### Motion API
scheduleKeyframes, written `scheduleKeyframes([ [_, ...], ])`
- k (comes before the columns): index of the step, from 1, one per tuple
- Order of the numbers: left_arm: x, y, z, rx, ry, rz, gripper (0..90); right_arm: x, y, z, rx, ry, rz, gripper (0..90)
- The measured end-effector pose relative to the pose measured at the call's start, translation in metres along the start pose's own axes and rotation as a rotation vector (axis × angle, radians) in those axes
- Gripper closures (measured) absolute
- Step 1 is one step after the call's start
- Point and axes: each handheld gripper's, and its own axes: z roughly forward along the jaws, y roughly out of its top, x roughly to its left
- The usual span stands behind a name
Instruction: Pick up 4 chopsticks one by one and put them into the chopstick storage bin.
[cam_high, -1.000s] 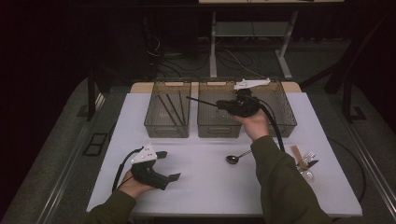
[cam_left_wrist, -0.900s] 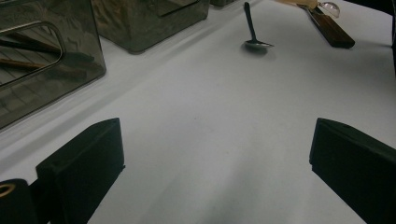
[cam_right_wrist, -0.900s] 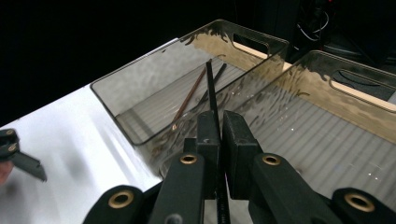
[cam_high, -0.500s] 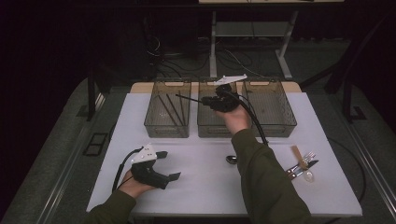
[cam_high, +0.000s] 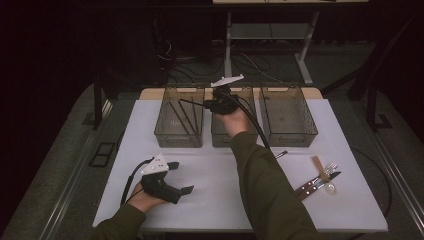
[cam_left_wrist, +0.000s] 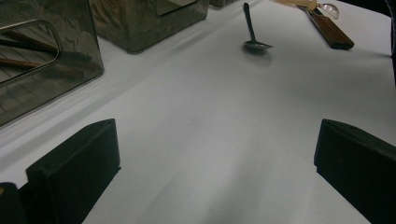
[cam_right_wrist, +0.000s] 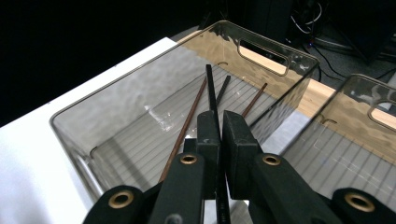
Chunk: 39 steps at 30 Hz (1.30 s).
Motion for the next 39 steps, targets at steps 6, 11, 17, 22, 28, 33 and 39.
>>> scheduleKeyframes([
  [6, -0.001, 0.000, 0.000, 0.001, -0.001, 0.001, 0.0, 0.007, 0.008, 0.022, 0.030, -0.023, -0.015, 85.4],
  [11, 0.000, 0.000, 0.000, 0.005, -0.002, 0.001, 0.0, 0.013, 0.012, 0.041, 0.056, -0.024, -0.013, 85.4],
  [17, 0.000, 0.000, -0.001, 0.000, -0.001, 0.005, 0.0, 0.020, 0.015, 0.061, 0.086, -0.028, -0.011, 85.3],
  [22, 0.000, 0.000, -0.001, -0.007, -0.001, 0.000, 0.0, 0.024, 0.018, 0.074, 0.112, -0.053, -0.016, 85.4],
  [28, 0.001, 0.000, -0.001, -0.008, -0.005, -0.001, 0.0, 0.028, 0.022, 0.088, 0.135, -0.064, -0.010, 85.4],
  [33, 0.003, 0.001, -0.003, -0.019, -0.006, -0.004, 0.0, 0.031, 0.024, 0.093, 0.126, -0.077, -0.009, 71.8],
  [39, 0.003, 0.001, -0.003, -0.019, -0.005, -0.005, 0.0, 0.028, 0.028, 0.085, 0.121, -0.024, 0.024, 54.8],
])
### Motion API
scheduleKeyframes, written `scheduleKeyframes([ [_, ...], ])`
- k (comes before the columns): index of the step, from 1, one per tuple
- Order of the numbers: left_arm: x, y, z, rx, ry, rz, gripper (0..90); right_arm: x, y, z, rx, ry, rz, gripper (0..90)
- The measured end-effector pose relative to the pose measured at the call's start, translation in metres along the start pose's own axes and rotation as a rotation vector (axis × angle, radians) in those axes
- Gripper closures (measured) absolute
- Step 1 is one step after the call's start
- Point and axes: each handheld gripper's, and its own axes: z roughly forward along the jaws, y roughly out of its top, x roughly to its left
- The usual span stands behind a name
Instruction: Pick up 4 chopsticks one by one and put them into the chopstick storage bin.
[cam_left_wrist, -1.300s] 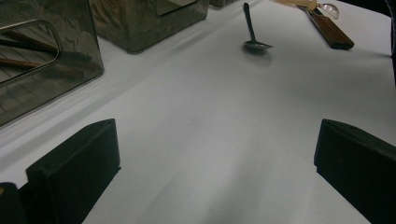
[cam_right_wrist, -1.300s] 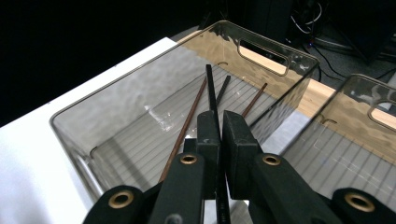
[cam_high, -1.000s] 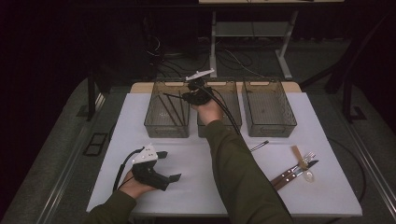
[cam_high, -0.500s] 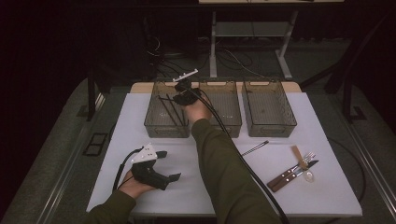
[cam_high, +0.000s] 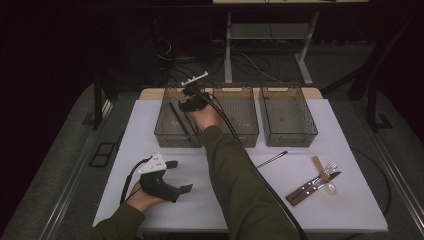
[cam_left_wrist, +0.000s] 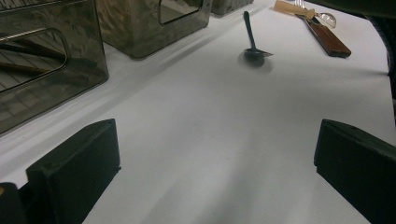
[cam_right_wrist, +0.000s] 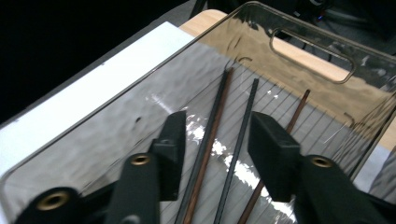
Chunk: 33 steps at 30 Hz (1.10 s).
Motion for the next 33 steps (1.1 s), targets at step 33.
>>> scheduleKeyframes([
  [33, -0.001, -0.001, 0.001, 0.018, 0.012, 0.017, 0.0, -0.018, -0.056, -0.087, -0.033, 0.123, -0.086, 28.8],
])
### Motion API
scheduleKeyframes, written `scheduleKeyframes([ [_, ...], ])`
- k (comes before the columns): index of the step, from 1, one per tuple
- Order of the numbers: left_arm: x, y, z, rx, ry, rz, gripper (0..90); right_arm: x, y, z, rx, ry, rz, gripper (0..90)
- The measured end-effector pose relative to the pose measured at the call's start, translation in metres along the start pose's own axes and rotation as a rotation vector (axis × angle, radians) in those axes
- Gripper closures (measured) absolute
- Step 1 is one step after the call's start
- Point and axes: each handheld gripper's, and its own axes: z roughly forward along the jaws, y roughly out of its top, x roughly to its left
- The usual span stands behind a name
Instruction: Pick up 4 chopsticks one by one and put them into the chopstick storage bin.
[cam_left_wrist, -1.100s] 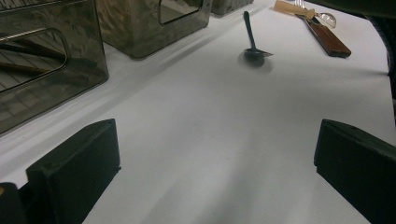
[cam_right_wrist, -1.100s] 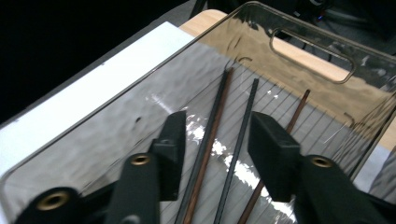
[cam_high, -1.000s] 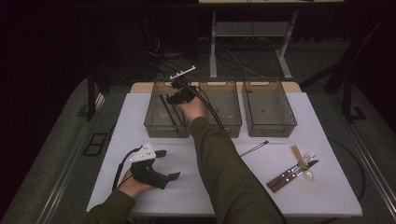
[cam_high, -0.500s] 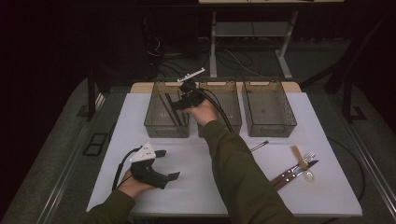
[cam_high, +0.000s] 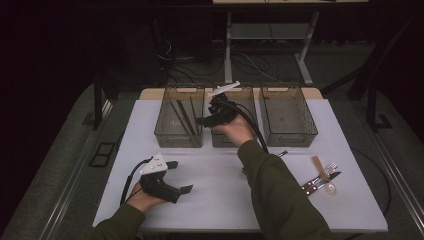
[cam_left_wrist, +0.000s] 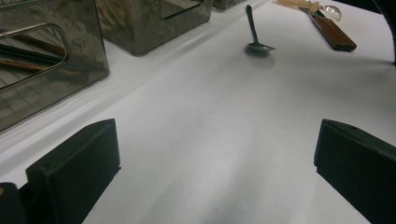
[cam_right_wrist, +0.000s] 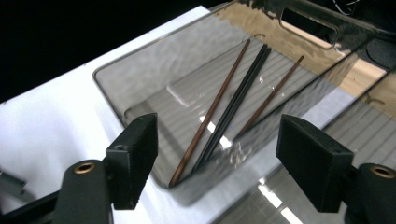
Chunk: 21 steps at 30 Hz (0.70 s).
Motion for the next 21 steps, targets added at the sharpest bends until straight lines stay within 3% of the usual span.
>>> scheduleKeyframes([
  [6, -0.001, 0.000, 0.000, 0.008, 0.004, -0.002, 0.0, -0.003, -0.015, -0.020, -0.002, -0.011, -0.011, 28.1],
  [14, -0.001, -0.001, 0.001, 0.011, 0.009, -0.001, 0.0, -0.009, -0.040, -0.048, -0.051, -0.012, -0.007, 28.0],
  [21, -0.001, -0.002, 0.000, 0.018, 0.015, -0.003, 0.0, -0.021, -0.064, -0.066, -0.061, -0.016, 0.020, 27.2],
])
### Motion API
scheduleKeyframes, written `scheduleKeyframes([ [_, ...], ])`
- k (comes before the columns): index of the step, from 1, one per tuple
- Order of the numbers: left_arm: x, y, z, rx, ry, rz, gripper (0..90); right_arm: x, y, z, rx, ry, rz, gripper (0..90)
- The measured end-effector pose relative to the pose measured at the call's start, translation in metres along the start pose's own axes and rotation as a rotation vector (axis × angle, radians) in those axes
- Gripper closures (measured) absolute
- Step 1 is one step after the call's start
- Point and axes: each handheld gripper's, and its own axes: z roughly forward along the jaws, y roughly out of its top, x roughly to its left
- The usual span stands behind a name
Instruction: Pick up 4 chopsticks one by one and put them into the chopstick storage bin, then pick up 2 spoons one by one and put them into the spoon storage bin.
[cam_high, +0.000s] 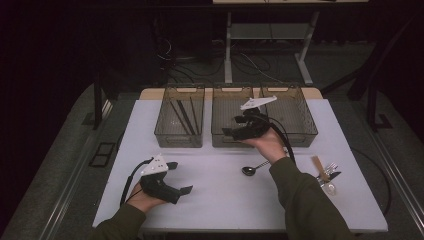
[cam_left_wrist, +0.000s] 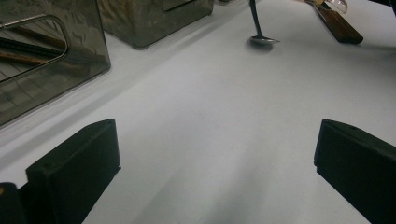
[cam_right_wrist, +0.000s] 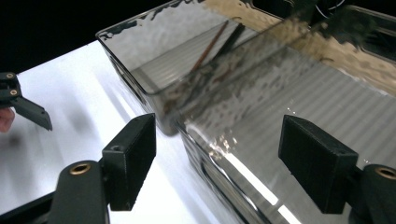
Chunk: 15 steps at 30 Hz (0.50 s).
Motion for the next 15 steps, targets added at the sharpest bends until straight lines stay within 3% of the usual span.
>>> scheduleKeyframes([
  [15, 0.000, -0.001, 0.001, 0.001, 0.007, 0.003, 0.0, -0.017, -0.057, -0.046, -0.042, -0.013, 0.052, 26.8],
])
